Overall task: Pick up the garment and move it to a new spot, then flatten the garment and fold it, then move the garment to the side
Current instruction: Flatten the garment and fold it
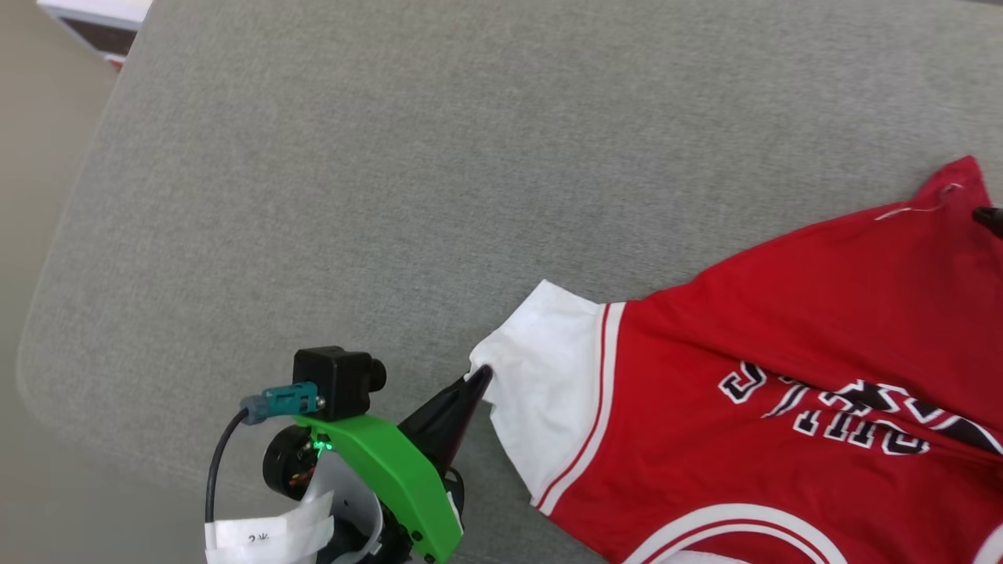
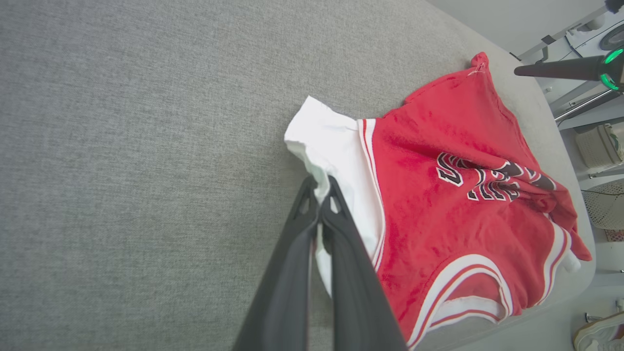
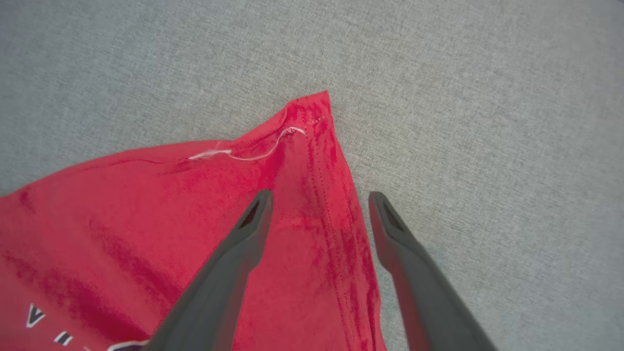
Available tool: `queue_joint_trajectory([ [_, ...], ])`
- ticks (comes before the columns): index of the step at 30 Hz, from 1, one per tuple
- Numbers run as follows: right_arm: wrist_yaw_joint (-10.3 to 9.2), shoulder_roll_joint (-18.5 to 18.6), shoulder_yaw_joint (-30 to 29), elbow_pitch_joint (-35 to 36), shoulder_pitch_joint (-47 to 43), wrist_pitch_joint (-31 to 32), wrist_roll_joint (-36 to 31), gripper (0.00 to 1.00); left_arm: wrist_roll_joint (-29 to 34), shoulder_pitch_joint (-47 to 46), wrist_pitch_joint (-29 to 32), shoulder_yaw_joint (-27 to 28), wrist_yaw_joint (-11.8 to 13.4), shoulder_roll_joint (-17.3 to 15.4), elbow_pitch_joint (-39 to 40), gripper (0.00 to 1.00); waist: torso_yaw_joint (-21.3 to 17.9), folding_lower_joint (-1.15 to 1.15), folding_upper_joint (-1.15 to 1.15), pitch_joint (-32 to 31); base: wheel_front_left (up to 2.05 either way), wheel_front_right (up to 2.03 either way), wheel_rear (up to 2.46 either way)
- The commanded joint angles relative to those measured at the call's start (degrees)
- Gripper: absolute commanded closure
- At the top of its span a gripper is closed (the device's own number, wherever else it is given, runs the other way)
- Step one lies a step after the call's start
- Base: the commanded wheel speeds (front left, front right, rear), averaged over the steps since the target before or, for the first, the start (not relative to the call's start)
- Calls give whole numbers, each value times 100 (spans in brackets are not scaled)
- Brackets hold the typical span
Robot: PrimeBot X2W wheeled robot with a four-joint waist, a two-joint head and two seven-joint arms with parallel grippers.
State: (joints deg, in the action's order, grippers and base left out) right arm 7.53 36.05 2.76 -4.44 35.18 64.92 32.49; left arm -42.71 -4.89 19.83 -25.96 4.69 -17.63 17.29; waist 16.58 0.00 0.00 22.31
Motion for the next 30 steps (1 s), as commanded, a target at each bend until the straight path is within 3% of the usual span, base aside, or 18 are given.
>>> queue_joint_trajectory([
  [1,-4,25,48,-82,106,-23,-52,0,-36,-127,-51,-21,-51,41,-13,100,324,0,0,305,0,0,0],
  [12,-4,280,370,-567,247,-12,-233,0,-69,-231,-169,-102,-124,177,-176,100,613,0,0,530,0,0,0],
  [21,-4,460,695,-648,-5,36,-5,2,-38,-283,-230,-160,-144,220,-255,100,712,0,0,611,0,0,0],
  [23,-4,472,740,-657,-38,19,36,100,-41,-289,-234,-169,-146,227,-273,100,720,0,0,603,0,0,0],
  [30,-4,439,785,-740,33,-530,119,100,-39,-317,-274,-125,-133,199,-320,100,661,0,0,416,0,0,0],
])
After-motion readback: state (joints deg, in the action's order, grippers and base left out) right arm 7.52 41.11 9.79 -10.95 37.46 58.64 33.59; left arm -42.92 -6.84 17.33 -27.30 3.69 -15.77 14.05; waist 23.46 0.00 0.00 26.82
